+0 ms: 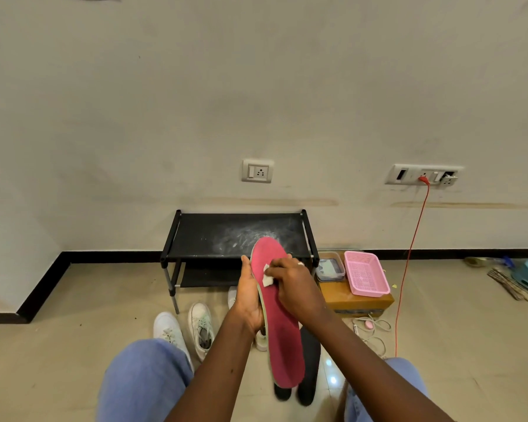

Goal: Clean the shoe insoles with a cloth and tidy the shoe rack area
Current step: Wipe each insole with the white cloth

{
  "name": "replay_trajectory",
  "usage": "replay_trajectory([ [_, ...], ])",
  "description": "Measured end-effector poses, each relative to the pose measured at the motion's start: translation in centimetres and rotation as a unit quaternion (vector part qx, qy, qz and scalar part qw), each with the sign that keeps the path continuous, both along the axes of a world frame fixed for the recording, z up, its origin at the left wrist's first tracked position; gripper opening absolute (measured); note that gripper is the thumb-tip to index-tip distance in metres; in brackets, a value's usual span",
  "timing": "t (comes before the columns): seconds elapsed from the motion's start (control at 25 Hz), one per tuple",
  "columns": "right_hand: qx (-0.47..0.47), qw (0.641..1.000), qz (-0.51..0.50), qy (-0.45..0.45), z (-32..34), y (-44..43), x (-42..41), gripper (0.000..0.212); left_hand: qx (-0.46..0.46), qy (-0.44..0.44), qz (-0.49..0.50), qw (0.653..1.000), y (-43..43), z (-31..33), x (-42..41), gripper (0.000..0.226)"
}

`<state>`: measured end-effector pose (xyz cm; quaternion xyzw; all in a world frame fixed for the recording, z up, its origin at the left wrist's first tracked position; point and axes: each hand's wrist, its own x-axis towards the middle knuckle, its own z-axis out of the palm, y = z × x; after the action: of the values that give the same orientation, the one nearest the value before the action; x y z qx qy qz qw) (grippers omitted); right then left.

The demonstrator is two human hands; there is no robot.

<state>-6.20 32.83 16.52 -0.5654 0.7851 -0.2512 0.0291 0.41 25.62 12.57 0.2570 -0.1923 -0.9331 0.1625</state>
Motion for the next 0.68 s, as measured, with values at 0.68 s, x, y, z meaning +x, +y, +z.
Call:
replay_trajectory([
  [0.68, -0.056, 0.996, -0.047, 0.048, 1.3, -2.0, -1.2, 0.031, -0.005, 0.043, 0.013, 0.999, 1.2, 0.6, -0.3, 0.054],
])
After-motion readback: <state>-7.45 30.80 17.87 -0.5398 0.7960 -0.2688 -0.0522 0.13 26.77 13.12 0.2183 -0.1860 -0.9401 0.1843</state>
